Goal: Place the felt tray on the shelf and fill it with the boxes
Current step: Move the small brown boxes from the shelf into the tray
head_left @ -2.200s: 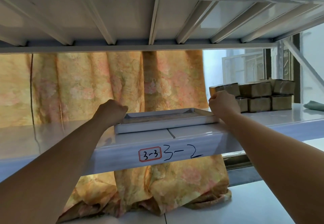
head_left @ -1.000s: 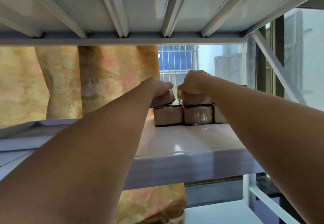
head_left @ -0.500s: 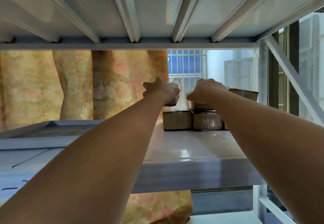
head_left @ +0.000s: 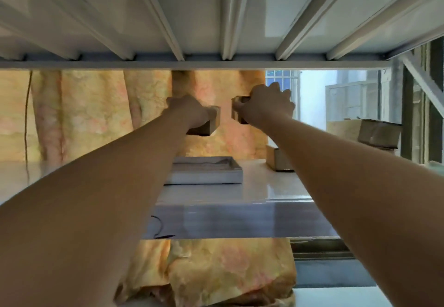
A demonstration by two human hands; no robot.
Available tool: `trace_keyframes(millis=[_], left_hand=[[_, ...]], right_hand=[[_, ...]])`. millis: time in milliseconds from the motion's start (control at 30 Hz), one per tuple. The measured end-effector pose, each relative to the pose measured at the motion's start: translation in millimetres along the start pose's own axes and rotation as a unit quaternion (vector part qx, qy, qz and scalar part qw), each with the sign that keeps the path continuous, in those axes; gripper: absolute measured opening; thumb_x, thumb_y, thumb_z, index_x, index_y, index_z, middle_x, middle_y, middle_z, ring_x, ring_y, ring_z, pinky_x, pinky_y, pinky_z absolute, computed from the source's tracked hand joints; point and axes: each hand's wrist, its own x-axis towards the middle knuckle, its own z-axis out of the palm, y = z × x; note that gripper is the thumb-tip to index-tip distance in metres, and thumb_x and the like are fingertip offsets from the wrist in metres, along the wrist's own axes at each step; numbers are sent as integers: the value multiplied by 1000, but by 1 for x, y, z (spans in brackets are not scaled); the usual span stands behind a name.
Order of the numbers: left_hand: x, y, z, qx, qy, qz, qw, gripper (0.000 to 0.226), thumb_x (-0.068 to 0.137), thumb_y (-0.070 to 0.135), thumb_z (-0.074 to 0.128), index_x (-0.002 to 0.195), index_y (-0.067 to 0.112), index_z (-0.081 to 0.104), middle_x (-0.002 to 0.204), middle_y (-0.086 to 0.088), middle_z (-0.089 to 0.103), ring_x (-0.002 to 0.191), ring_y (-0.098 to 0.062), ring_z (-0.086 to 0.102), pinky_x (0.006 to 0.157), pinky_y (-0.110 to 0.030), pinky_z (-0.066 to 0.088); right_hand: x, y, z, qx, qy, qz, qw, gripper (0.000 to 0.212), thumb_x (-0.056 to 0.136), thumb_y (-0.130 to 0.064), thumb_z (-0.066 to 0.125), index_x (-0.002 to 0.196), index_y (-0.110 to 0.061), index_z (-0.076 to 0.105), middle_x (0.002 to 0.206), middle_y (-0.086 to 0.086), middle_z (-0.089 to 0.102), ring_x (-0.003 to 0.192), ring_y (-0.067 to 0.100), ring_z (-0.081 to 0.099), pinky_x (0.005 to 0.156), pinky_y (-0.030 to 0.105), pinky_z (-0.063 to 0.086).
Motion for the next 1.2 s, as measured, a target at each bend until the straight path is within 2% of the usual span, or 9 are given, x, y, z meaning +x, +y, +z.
trace_keyframes(millis=[100, 333, 500, 633, 767, 900, 967, 1100, 1200], left_hand=[[2, -46, -21, 48, -26, 2, 999, 75, 79, 67, 51, 126, 9, 53, 128, -12, 53, 122, -33, 44, 96, -38, 33], [2, -129, -51, 102, -65, -11, 993, 87, 47, 80, 41, 100, 14, 63, 107, -11, 61, 100, -30, 53, 69, -36, 38], [-11, -144, -48, 103, -94, 7, 990, 79, 55, 80, 44, 94, 13, 60, 108, -12, 62, 103, -33, 54, 74, -36, 39], [-22, -156, -37, 105, -80, -8, 991, 81, 62, 78, 46, 116, 19, 62, 126, -16, 50, 116, -35, 42, 74, -35, 32], [-41, -163, -32, 91, -37, -19, 995, 67, 73, 69, 54, 118, 19, 61, 133, -17, 35, 121, -35, 33, 77, -35, 34], [-50, -168, -32, 97, -32, -24, 994, 71, 74, 71, 51, 128, 24, 51, 138, -16, 28, 126, -36, 30, 95, -43, 36], [-49, -172, -33, 69, -56, -40, 995, 74, 72, 73, 51, 129, 28, 49, 139, -14, 25, 121, -38, 37, 99, -46, 39], [-48, -180, -38, 4, -80, -23, 997, 66, 75, 65, 53, 126, 23, 50, 133, -14, 25, 90, -31, 54, 76, -33, 47], [-51, -183, -35, 7, -58, -17, 998, 69, 75, 66, 53, 132, 27, 46, 137, -13, 26, 99, -33, 57, 83, -37, 49]], right_hand=[[-16, -44, 16, 55, -28, 12, 998, 55, 80, -56, 54, 113, -13, 59, 133, 13, 40, 122, 38, 37, 86, 42, 42], [-53, -115, 52, 68, -56, 38, 995, 53, 80, -55, 50, 106, -11, 60, 130, 13, 42, 119, 36, 39, 76, 38, 36], [-73, -138, 59, 12, -61, 47, 997, 54, 81, -57, 47, 110, -13, 58, 131, 12, 42, 121, 35, 37, 73, 37, 33], [-85, -142, 60, -2, -56, 51, 997, 54, 81, -56, 49, 111, -13, 58, 131, 11, 43, 120, 35, 38, 71, 36, 33], [-95, -147, 65, -1, -60, 41, 997, 53, 81, -56, 48, 109, -12, 58, 130, 9, 43, 121, 33, 38, 69, 35, 35], [-96, -155, 75, 8, -84, 31, 996, 51, 81, -55, 52, 108, -12, 58, 130, 7, 42, 121, 32, 37, 69, 35, 35], [-94, -158, 78, 16, -92, 29, 995, 50, 81, -54, 53, 108, -13, 58, 130, 7, 41, 121, 31, 36, 69, 35, 35], [-91, -157, 85, 30, -105, 28, 994, 51, 82, -55, 52, 112, -14, 59, 130, 7, 40, 122, 31, 36, 74, 36, 36], [-90, -152, 94, 32, -117, 22, 992, 60, 83, -63, 47, 117, -15, 59, 134, 8, 39, 125, 32, 34, 76, 37, 39]])
